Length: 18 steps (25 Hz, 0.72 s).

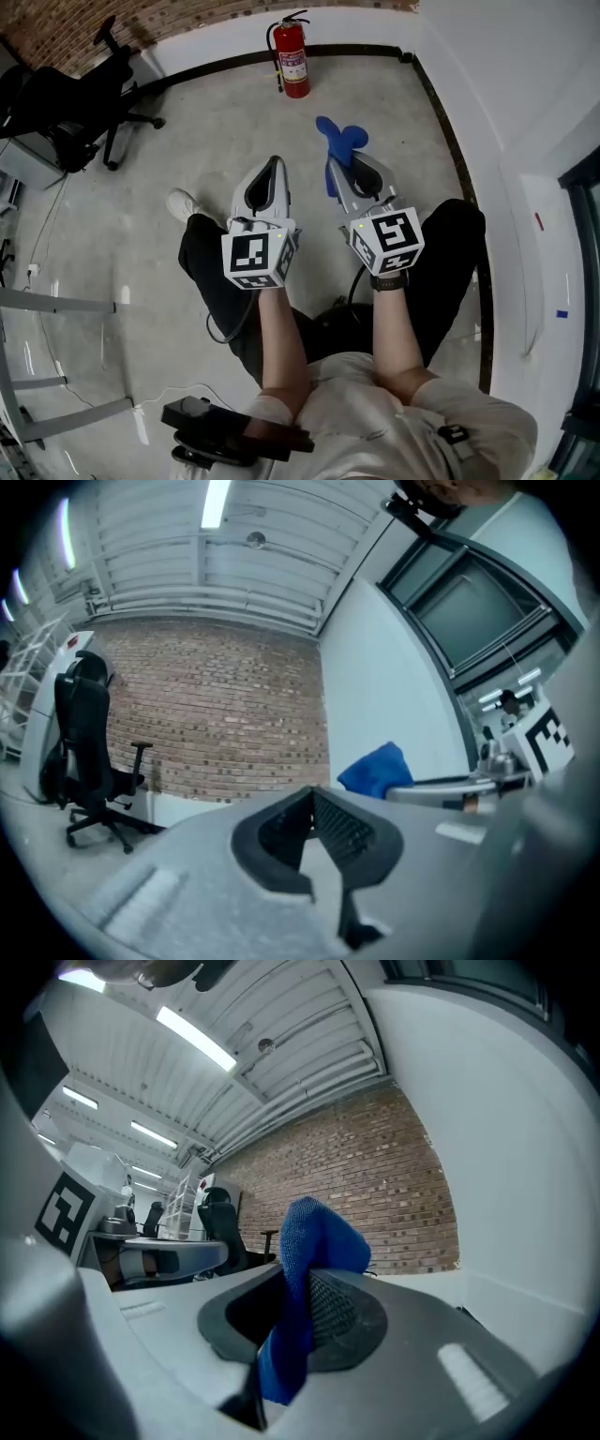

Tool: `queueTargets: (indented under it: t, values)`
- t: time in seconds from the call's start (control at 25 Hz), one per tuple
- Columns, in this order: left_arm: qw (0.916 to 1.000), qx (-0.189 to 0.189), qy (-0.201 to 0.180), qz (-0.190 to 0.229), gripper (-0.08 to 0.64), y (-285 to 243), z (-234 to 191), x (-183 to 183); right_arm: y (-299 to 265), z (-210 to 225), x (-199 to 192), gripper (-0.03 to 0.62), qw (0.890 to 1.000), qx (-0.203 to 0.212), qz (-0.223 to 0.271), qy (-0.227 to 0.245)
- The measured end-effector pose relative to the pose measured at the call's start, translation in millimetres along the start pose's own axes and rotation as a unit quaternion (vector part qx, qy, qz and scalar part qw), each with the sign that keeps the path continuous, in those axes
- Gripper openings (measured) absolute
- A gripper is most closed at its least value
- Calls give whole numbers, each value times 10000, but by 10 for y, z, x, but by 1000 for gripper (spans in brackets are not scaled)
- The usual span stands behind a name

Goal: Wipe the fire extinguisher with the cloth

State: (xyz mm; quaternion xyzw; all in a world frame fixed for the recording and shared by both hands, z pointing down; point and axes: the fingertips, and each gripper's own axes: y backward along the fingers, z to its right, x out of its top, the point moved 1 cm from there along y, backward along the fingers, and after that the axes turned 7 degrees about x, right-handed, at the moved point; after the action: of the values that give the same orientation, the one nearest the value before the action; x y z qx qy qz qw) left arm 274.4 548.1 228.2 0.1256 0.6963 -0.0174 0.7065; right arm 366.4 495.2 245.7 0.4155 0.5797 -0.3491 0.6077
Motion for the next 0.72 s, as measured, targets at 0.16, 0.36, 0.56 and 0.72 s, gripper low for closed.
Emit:
queueTargets:
  t: [0.16,0.36,0.56,0.72]
  values:
    - [9997,95,142,-153,1,-266,-265,-119,-414,33,-109,64,9998,155,-25,-148]
    - [9992,187,129,-322,1,-719,-644,-283,-1015,76,-327,64,9990,272,-299,-184]
    - [9991,267,171,-288,1,-1194,-895,-477,-1507,379,-462,66,9987,253,-413,-169]
    - [9989,128,279,-349,1,-1561,-953,-485,-1821,656,-478,66,9987,222,-410,-223]
